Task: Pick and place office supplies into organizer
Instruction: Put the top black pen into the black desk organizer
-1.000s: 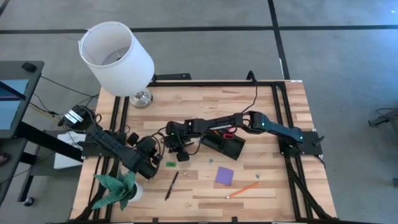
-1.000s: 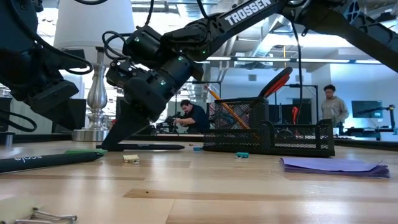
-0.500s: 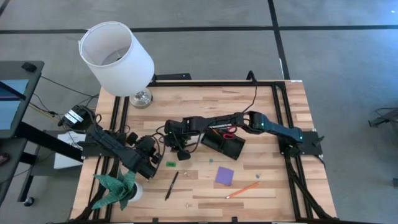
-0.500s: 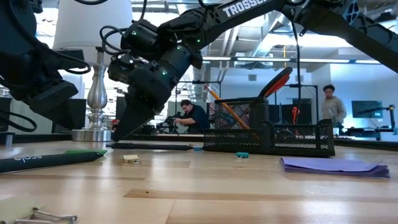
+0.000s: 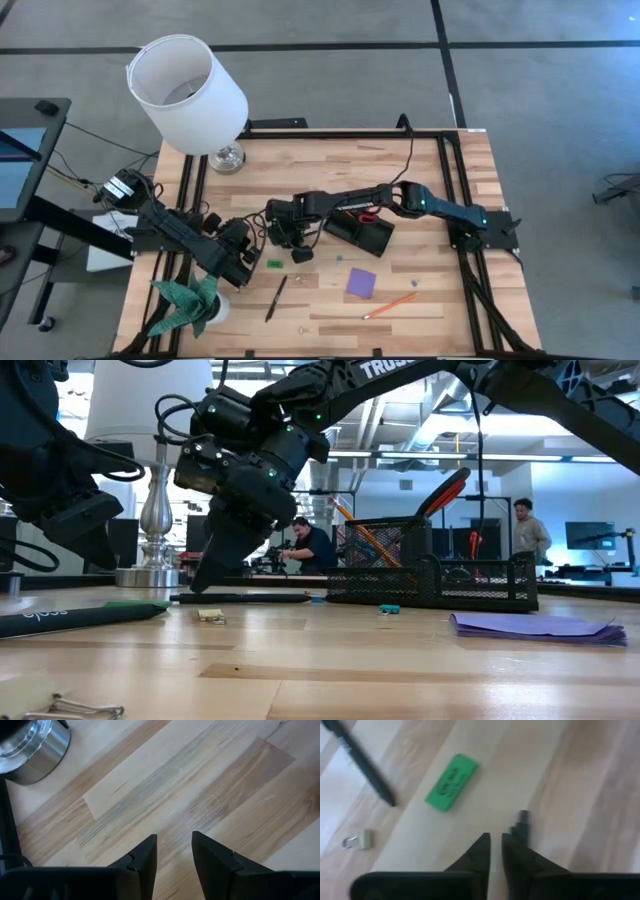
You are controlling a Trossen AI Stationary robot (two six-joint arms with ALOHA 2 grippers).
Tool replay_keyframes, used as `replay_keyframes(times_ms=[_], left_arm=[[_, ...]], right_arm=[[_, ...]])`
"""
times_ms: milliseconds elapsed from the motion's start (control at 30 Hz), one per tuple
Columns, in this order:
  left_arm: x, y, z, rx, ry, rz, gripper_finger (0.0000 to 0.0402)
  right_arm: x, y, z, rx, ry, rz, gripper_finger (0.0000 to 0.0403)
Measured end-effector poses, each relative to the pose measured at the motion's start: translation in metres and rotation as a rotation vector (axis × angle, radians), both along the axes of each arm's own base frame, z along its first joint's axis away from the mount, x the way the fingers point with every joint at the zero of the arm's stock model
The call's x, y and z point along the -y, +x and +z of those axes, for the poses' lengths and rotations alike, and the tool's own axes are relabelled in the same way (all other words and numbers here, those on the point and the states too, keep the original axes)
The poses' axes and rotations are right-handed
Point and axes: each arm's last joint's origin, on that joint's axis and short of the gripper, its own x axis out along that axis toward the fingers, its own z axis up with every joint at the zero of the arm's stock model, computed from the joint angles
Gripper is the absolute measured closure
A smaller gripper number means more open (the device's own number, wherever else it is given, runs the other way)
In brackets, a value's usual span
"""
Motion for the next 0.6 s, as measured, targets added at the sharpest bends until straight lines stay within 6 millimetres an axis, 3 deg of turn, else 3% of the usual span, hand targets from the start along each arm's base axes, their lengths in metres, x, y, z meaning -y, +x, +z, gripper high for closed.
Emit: replay_keyframes(times_ms=[133, 367, 600], left_arm=[[0.0, 0.0, 0.0, 0.0, 0.0, -0.001, 0.0283], [0.0, 0.0, 0.0, 0.001, 0.0, 0.0, 0.0283], [0.0, 0.0, 0.0, 0.0, 0.0, -0.001, 0.0283]], right_arm=[[-0.012, -0.002, -0.001, 0.004, -0.066, 0.049, 0.0312], [-0.03, 0.0, 0.0, 0.058, -0.333, 0.017, 0.0222], [-0.035, 0.0, 0.001, 0.062, -0.359, 0.013, 0.0174]])
